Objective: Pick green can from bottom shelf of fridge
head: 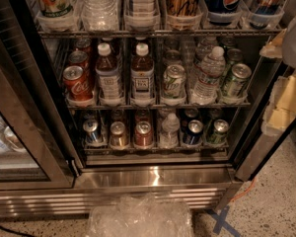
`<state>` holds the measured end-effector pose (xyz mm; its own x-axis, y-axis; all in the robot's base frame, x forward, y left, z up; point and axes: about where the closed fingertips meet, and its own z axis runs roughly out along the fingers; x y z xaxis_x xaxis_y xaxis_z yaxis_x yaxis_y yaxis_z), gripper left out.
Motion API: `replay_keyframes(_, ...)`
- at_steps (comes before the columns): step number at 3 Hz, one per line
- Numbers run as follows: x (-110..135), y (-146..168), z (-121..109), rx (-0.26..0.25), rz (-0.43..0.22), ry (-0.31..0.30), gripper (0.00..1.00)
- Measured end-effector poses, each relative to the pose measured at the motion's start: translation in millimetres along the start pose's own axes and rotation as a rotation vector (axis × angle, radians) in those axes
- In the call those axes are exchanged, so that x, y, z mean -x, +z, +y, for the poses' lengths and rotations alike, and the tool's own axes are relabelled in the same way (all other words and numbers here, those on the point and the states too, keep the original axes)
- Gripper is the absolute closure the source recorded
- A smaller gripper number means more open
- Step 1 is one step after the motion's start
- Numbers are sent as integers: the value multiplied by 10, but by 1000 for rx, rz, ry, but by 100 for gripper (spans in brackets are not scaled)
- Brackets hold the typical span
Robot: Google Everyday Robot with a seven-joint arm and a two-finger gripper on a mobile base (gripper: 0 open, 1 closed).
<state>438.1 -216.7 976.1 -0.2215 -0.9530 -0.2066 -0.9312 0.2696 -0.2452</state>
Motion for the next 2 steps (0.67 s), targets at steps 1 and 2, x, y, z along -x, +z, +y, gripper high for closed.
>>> replay_keyframes(1,0,0,0,0,0,1,0)
replay_keyframes(2,-36,51,-33,-20,-70,139,0)
